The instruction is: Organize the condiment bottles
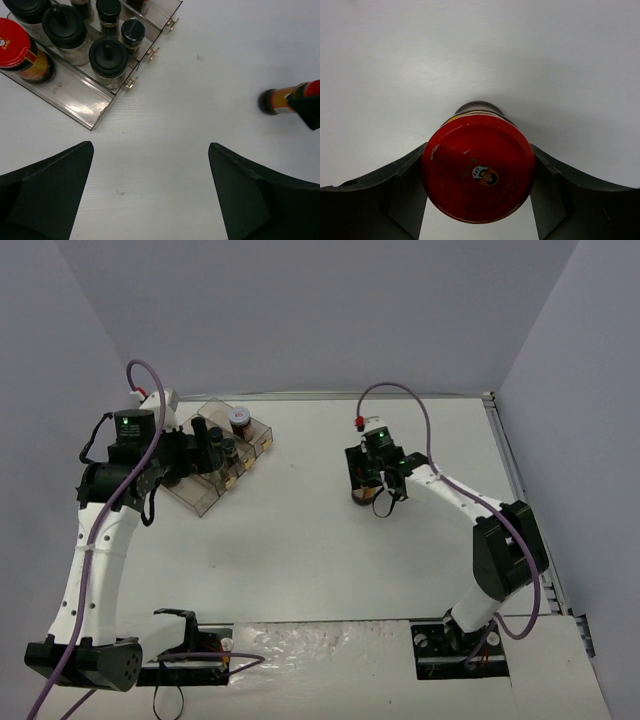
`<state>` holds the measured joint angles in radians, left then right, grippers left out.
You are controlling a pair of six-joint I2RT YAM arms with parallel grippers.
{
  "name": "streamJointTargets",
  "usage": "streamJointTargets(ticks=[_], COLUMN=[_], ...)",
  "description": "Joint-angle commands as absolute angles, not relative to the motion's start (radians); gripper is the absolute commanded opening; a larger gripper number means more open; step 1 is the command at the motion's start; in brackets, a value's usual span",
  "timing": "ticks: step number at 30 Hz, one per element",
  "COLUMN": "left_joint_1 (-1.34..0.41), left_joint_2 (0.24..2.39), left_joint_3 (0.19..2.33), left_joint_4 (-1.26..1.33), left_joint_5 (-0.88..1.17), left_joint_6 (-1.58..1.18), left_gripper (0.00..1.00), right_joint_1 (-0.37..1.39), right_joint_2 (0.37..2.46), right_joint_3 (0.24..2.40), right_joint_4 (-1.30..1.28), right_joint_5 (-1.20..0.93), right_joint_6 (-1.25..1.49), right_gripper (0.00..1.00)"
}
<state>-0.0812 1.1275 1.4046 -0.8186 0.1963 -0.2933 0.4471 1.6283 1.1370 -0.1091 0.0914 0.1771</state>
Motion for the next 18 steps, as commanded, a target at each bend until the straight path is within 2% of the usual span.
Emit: streamJointTargets(ticks=[1, 5, 13, 15, 17, 18], left_joint_1=[-0.096, -0.108, -0.183, -0.214, -0.224, -0.227], left_joint_2=[1.117, 1.110, 1.096, 1.092, 1.088, 1.088], left_joint_3=[1.469, 1.463, 1.423, 1.412, 1.393, 1.393], left_joint_4=[-0.770, -0.767, -0.726, -0.708, -0.693, -0.690], left_joint_5=[0.213, 0.206, 0.252, 0.252, 0.253, 0.253], left_joint_6=[-0.278, -0.275, -0.276, -0.275, -0.279, -0.282], left_gripper=[0.97, 0.97, 0.97, 0.97, 0.97, 0.97], right_joint_1=[0.676, 0.799, 0.898, 0.912, 0.917, 0.917], right_joint_2=[1.581, 1.688, 1.750, 1.747, 1.743, 1.737], right_joint_3=[1.219, 1.273, 1.266, 1.254, 1.243, 1.237], right_joint_4=[0.011, 0.044, 0.114, 0.114, 0.115, 0.115], right_joint_5=[-0.010, -0.037, -0.016, -0.012, -0.011, -0.015], right_joint_6=[0.113, 0.075, 0.011, -0.016, -0.021, -0.023], right_gripper=[0.00, 0.00, 0.01, 0.10, 0.37, 0.37])
